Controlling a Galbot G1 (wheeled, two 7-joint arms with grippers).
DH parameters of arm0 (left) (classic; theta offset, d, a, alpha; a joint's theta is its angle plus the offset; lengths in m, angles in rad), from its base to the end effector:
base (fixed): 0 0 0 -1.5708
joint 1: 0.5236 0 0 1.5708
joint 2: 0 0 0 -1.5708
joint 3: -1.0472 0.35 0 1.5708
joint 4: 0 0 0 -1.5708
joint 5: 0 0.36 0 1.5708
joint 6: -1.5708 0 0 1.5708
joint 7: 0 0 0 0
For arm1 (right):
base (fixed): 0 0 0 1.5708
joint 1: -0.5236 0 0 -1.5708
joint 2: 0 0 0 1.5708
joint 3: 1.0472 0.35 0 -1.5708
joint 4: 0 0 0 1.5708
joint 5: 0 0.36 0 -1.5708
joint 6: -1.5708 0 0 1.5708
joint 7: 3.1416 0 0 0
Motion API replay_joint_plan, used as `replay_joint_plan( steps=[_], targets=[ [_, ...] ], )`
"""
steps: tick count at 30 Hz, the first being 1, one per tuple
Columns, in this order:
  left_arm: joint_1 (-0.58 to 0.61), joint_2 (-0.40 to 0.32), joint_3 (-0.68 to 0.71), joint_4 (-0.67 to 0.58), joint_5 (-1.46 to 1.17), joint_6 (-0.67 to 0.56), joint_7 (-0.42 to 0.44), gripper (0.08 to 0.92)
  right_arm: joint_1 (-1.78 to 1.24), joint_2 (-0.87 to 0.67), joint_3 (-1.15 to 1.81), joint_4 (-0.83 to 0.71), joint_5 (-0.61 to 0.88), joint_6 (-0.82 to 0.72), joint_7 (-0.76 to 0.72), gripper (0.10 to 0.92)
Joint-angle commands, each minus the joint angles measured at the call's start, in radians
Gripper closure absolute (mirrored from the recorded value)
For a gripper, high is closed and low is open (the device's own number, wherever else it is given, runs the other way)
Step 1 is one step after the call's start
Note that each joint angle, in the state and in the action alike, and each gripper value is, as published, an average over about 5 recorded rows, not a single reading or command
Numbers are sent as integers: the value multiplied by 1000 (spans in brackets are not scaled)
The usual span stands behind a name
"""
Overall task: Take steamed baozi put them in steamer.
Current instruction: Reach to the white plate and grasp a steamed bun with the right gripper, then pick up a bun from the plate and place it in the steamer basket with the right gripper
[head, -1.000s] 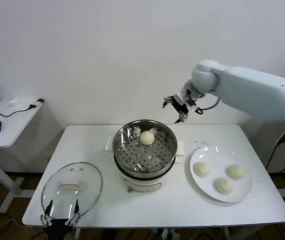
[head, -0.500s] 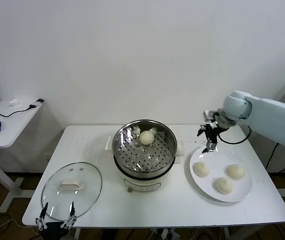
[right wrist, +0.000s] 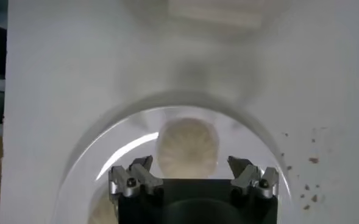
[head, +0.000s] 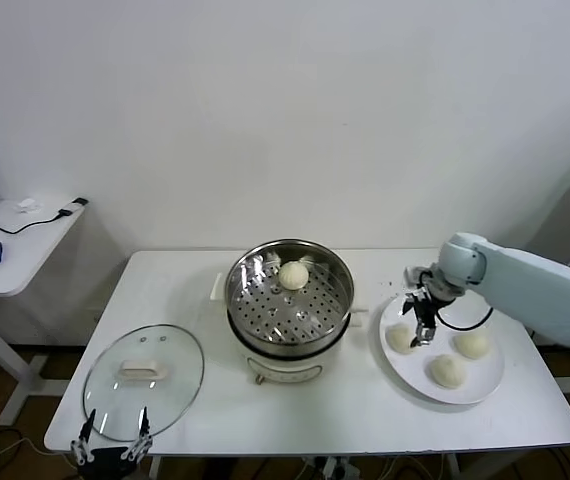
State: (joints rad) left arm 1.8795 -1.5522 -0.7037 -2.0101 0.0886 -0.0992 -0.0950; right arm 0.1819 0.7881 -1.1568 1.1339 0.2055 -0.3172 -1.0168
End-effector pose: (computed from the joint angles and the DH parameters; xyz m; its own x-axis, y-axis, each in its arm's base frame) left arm 0.0710 0.0620 -0.3688 -0.9395 -0.2272 0.2564 -0.1623 0.9543 0.2509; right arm 0.5390 -0.1244 -0.2296 -0.0680 -0.1150 0.9910 -0.9974 0.0334 -0.0646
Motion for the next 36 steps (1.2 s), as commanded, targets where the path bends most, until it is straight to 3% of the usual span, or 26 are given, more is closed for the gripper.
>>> replay_joint_plan(
  steps=[1,10,18,25,31,36],
  targets=[
    [1,-1,0,3,-6,1,0,177,-105,37,75,-71,-52,7,-3,203],
    [0,-3,-1,10,-6,0,-2,177,-103,53,91,-110,-61,17,-18,227],
    [-4,-3,2,13,-3,0,-2,177,-97,54,101,-122,-52,25,-28,399],
    [2,-1,0,13,-5,-4,-3,177,-84,45,99,-116,-36,25,-34,464],
    [4,-2,0,9,-5,-5,-3,177,22,-6,43,-63,52,18,-30,473],
    [8,-1,2,5,-7,-7,-4,177,271,-36,-137,-31,213,19,-40,474]
  ],
)
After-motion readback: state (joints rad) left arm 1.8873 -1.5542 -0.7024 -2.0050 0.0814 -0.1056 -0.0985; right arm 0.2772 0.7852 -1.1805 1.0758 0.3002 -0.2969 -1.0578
